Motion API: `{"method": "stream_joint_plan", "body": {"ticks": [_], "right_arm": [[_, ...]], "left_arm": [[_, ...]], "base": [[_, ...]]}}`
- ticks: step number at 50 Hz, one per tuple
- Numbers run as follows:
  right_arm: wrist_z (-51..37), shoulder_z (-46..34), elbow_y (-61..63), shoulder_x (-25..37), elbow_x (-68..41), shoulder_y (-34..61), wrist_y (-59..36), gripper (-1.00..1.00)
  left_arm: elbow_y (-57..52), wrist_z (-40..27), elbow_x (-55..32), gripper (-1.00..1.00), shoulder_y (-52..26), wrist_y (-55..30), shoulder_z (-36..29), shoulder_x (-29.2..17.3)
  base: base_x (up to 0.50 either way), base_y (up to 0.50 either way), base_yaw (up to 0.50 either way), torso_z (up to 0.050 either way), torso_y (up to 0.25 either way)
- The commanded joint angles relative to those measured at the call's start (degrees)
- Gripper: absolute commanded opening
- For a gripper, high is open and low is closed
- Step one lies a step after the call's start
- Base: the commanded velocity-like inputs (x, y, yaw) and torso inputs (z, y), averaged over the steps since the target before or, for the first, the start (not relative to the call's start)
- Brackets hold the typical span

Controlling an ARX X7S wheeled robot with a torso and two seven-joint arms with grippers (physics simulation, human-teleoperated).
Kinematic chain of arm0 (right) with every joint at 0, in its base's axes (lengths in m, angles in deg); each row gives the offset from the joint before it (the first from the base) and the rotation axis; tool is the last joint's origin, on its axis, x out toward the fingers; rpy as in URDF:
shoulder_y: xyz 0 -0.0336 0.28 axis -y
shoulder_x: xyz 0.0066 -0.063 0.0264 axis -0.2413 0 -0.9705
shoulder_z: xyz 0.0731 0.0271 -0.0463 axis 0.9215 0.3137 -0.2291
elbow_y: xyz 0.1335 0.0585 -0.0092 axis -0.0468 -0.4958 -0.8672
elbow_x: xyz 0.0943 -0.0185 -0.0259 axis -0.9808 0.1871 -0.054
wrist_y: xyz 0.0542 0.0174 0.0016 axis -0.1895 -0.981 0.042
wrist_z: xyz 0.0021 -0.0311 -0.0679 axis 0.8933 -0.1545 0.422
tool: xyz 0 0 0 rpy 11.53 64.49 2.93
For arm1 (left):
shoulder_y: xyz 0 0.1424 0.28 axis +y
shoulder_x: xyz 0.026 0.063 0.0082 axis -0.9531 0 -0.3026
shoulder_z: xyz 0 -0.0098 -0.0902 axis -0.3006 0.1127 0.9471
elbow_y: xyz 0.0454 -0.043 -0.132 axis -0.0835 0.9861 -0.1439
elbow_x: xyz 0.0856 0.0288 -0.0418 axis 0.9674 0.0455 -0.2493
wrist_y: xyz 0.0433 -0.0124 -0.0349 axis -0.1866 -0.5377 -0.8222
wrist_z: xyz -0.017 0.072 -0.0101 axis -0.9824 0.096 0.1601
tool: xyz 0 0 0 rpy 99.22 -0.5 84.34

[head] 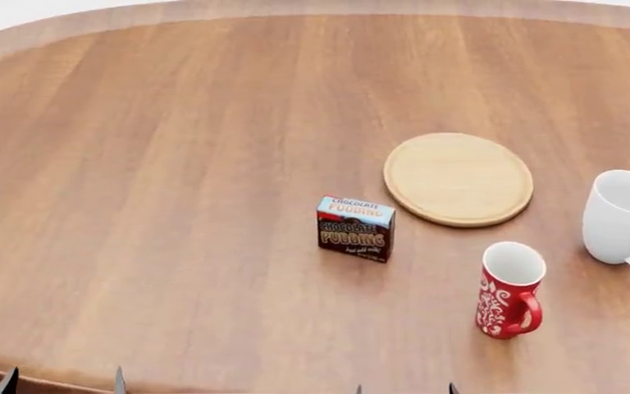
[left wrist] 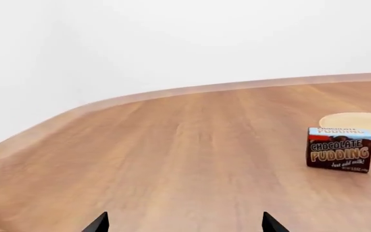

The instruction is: Put the chocolate pudding to the left of the plate.

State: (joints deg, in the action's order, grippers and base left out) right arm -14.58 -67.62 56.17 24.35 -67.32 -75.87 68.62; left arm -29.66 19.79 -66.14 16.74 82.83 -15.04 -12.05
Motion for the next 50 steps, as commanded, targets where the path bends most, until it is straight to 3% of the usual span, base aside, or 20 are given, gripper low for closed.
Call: {"method": "stream_joint_plan", "body": {"ticks": [1,14,24,29,50], "right_arm": [[-0.63,-0.54,0.0,0.7,-0.88,0.17,-0.05,1.0],[-4.38,0.55,5.06,0.83,-1.63,-1.63,-1.16,1.0],[-7.91,0.91,21.89,2.81,0.77,-11.08,0.17,1.0],[-8.33,0.86,25.97,3.6,0.68,-12.66,-2.25,1.0],[-8.26,-0.33,21.78,4.22,-0.56,-9.87,-3.29,1.0]], "left_arm": [[-0.17,-1.18,-0.55,1.0,-0.03,0.01,-0.63,-0.59],[-2.83,-2.63,-2.28,1.0,0.65,-1.66,-0.24,-1.06],[-20.88,-4.75,-0.85,1.0,9.4,-4.4,-0.19,-3.25],[-23.75,-5.49,-0.49,1.0,11.15,-4.16,-0.22,-3.65],[-22.13,-5.71,-1.85,1.0,9.87,-4.76,-1.22,-4.35]], "base": [[0.0,0.32,0.0,0.0,0.0],[0.0,0.12,0.0,0.0,0.0],[0.0,0.0,0.0,0.0,0.0],[0.0,0.0,0.0,0.0,0.0],[0.21,0.0,0.0,0.0,0.0]]}}
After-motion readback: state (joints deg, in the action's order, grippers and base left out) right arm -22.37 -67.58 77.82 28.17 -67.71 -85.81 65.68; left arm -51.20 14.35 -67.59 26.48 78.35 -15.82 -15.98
